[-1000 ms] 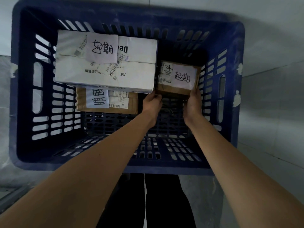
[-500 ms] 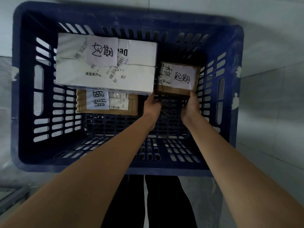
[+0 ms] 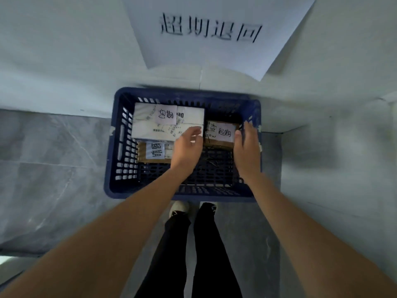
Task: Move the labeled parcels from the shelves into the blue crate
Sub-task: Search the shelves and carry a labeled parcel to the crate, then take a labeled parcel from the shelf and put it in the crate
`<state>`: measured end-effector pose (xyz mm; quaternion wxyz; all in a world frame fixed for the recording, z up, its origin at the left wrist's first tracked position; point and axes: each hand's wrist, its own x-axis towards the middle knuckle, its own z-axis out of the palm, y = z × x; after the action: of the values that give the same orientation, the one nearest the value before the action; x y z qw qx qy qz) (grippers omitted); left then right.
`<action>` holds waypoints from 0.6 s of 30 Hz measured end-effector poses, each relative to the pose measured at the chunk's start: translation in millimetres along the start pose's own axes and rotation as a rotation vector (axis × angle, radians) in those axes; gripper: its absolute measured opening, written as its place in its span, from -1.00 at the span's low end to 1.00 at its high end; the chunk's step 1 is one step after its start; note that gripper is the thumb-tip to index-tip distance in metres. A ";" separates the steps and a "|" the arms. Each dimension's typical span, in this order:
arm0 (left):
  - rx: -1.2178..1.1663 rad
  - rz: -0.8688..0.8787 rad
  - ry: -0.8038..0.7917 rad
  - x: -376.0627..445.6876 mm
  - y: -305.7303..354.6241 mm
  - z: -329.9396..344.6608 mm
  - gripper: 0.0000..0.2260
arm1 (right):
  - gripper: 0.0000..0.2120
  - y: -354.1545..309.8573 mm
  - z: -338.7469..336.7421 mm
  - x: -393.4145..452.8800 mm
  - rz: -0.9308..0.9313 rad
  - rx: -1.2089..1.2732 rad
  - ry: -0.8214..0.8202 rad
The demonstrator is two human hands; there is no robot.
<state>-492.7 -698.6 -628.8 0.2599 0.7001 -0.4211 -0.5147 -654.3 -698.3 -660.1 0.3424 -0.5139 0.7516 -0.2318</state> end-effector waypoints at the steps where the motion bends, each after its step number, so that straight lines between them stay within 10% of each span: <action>1: 0.077 0.083 0.032 -11.1 20.2 -19.7 -0.70 | -0.50 -17.3 -16.9 -8.2 -0.081 -0.085 -0.022; 9: 0.721 0.580 0.274 -72.0 162.6 -144.1 -0.56 | -0.51 -184.0 -115.0 -33.5 -0.607 -0.343 -0.008; 18: 0.885 0.535 0.619 -162.3 216.0 -222.5 -0.48 | -0.48 -334.3 -138.0 -73.0 -0.986 -0.316 -0.068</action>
<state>-371.9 -685.2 -300.6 0.1748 0.7288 -0.6617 0.0203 -535.7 -752.5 -315.0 0.1352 -0.8597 0.4343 -0.2325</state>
